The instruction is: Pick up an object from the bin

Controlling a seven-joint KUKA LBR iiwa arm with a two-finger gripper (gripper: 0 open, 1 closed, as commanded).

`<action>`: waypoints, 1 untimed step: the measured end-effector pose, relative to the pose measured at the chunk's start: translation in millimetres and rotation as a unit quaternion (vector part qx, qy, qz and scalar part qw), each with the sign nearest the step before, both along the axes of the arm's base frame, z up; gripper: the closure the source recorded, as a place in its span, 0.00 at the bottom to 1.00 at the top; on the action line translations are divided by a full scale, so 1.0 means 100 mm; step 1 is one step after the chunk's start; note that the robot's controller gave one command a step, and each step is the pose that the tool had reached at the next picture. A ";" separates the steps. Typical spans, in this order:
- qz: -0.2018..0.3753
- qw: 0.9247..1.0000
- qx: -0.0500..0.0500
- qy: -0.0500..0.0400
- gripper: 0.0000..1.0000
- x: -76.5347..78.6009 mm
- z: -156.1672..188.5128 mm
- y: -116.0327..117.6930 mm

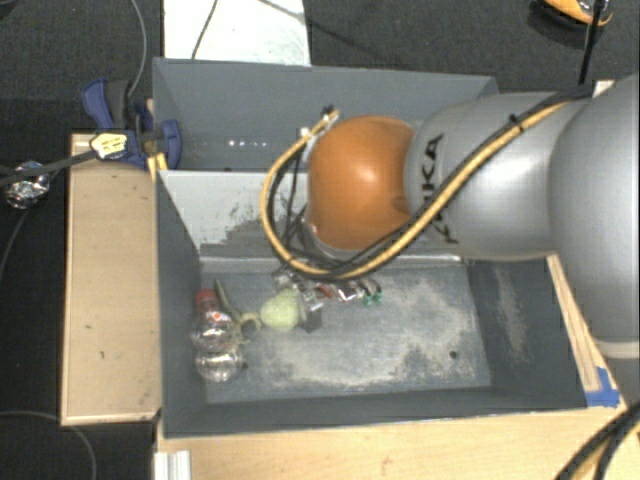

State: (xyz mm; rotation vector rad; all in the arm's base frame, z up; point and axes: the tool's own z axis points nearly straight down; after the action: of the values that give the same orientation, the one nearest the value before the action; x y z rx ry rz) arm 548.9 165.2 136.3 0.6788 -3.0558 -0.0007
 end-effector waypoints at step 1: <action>0.070 0.997 0.005 -0.018 1.00 -0.09 0.12 0.05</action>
Offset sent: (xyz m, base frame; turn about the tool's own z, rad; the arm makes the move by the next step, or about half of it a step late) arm -0.0295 0.0256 0.1534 -0.0741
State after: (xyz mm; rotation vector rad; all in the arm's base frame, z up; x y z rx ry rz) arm 540.0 170.6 148.3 0.9029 -3.0369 -0.0007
